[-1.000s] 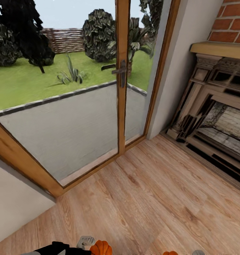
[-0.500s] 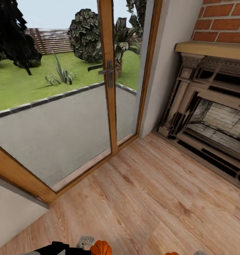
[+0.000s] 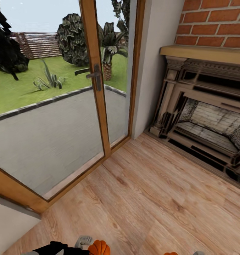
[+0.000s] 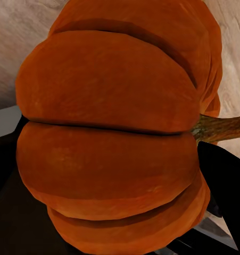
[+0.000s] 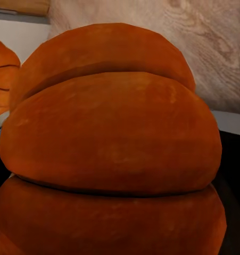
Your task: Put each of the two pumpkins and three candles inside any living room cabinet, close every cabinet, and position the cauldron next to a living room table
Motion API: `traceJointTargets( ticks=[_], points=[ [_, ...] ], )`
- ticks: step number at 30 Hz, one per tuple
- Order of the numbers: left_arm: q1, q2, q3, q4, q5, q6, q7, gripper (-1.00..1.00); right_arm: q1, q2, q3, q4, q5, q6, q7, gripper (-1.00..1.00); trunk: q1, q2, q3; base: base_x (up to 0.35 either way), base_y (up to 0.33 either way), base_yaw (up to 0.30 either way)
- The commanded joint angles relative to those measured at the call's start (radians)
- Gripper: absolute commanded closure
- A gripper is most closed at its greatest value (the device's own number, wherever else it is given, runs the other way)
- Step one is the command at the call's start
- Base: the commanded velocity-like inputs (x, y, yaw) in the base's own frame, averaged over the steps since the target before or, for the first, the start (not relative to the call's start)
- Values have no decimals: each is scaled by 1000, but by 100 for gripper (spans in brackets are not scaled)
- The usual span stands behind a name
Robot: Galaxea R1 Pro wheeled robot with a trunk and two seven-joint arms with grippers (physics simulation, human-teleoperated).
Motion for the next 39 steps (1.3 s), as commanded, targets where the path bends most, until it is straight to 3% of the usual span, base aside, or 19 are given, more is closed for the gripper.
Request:
traceJointTargets(
  ticks=[1,27,39],
  points=[
    [0,0,-1,0,-2,-1,1,100,0,0,0,0,0,0,-1,100,0,0,2,0,0,-157],
    [0,-3,-1,-2,-2,0,2,100,1,1,0,2,0,-2,-17,100,0,0,41,0,0,-132],
    [0,-6,-1,6,5,-18,30,100,0,1,0,2,0,-2,-17,100,0,0,59,0,0,-128]
  ],
)
